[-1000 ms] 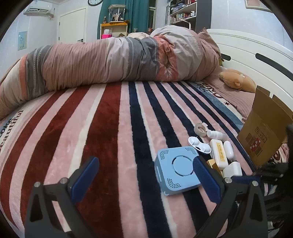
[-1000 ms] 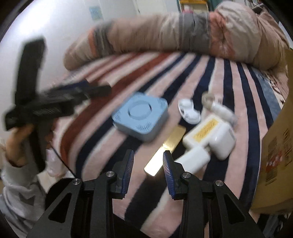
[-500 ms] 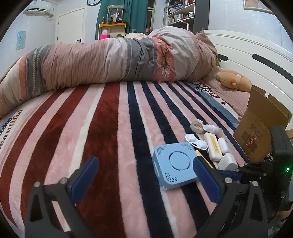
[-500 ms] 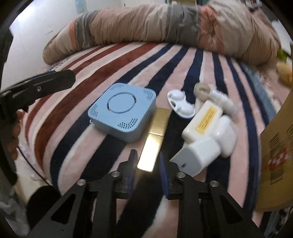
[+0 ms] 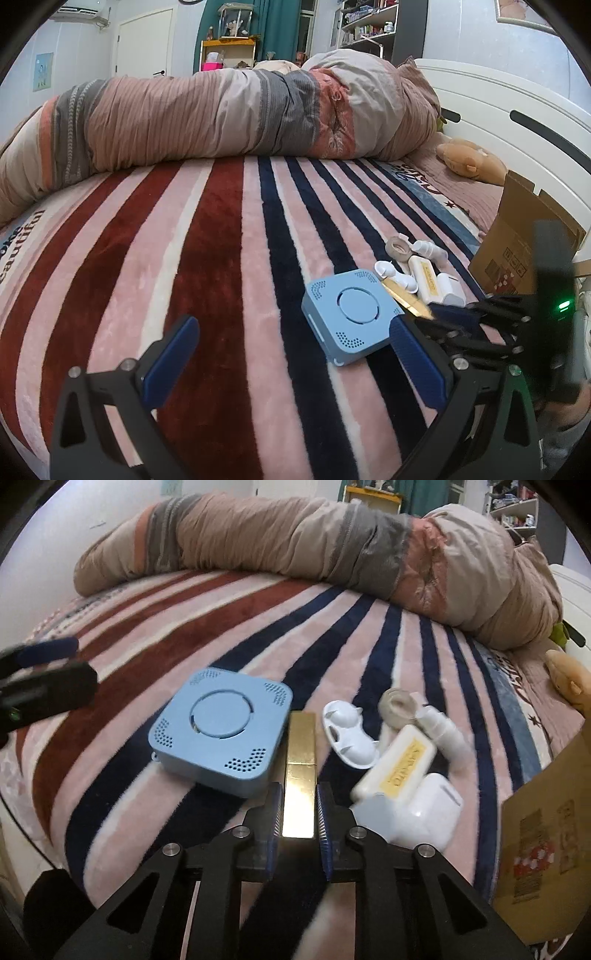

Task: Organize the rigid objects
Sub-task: 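Grasp the gold strip with the right tool and lift it, then drop the gold strip into the box with the right tool while the left tool grasps the blue square device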

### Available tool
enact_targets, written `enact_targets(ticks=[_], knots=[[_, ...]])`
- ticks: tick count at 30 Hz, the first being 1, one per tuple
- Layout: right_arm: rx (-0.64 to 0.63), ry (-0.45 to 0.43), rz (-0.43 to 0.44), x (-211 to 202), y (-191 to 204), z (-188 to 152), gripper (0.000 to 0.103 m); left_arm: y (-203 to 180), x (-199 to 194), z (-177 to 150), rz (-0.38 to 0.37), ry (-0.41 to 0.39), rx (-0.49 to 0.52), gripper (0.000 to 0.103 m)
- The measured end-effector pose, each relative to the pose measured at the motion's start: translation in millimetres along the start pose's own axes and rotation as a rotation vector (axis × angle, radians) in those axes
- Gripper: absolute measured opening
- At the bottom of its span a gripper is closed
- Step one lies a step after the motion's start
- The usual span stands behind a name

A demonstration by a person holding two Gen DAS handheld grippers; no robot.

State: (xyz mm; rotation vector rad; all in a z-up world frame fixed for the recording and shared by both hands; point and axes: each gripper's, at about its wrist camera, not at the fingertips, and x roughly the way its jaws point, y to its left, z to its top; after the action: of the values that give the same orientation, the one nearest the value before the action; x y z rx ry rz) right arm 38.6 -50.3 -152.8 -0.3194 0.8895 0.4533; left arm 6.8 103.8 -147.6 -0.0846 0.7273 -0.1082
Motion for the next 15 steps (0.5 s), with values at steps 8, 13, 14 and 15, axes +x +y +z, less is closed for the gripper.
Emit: enact_targets(ticks=[8,13,14,15], knots=[[0.058,-0.173,0.084,-77.3,-37.7,20.7,0.014,-13.4,1.6,3.4,-0.074,0.014,0.012,0.102],[0.091,-0.341,0.013,-171.7,-90.4,35.5,0.014,-29.2,18.5,6.0,-0.099,0.053,-0.001,0.102],[0.113,-0.343,-0.019,-182.8,-106.6,34.0,0.014,-31.4,26.0,5.3,-0.103,0.072,-0.017,0.102],[0.144,-0.332,-0.055,-191.7,-125.5,30.5,0.014,-34.5,34.9,5.1,-0.101,0.092,-0.030,0.102]])
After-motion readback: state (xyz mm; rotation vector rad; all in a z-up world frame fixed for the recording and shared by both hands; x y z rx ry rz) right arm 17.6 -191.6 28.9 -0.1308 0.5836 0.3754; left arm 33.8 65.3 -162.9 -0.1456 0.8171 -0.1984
